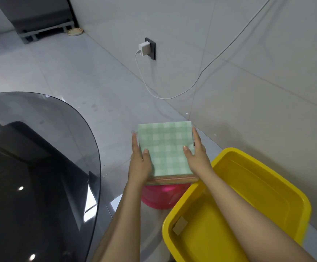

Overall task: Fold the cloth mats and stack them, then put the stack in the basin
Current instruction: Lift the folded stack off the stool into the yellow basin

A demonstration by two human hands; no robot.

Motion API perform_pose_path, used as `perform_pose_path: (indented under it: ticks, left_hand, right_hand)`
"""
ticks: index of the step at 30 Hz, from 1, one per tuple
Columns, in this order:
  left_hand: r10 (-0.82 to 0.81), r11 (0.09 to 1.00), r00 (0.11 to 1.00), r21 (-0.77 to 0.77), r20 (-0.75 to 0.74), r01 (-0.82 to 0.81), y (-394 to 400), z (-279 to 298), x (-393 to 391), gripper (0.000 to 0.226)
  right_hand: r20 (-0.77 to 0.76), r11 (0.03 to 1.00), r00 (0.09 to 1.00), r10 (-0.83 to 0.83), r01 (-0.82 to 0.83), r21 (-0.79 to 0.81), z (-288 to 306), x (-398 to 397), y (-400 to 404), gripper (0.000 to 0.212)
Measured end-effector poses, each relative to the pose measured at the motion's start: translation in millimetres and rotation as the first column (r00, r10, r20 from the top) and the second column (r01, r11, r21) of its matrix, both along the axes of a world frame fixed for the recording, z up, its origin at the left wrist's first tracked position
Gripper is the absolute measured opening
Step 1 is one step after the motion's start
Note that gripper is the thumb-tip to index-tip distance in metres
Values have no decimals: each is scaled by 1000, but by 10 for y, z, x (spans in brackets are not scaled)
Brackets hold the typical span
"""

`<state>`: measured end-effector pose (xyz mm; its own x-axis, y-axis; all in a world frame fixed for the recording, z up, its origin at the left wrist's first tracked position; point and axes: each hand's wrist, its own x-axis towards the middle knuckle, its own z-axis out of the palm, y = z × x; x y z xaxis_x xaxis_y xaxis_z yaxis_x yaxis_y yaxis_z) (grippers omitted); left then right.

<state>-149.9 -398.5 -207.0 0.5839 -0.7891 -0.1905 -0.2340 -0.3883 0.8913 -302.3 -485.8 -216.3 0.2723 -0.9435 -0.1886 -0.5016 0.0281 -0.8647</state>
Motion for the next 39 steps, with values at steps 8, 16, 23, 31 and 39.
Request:
perform_pose_path:
  ticks: [8, 16, 23, 31, 39]
  left_hand:
    - [-190, 974, 976, -107, 104, 201, -24, 570, -227, 57]
    - [-538, 835, 836, -69, 103, 546, -105, 917, -721, 77]
    - [-800, 597, 599, 47, -48, 801, -142, 445, -1273, 100]
    - [-917, 344, 389, 316, -92, 884, -212, -332, -1445, 126]
    - [-911, 315, 399, 454, -100, 833, -242, -1073, -1488, 134]
  right_hand:
    - [12, 990, 997, -72, 73, -124, 602, -371, 179, 58]
    - [65, 916, 930, -361, 367, -162, 812, -1031, 683, 71]
    - [-54, 841, 839, -541, 539, -51, 416, -1601, 1168, 83]
    - [-222, 804, 806, -548, 581, 124, -320, -1715, 1395, 85]
    - [-374, 748, 791, -484, 596, 294, -950, -1665, 1273, 93]
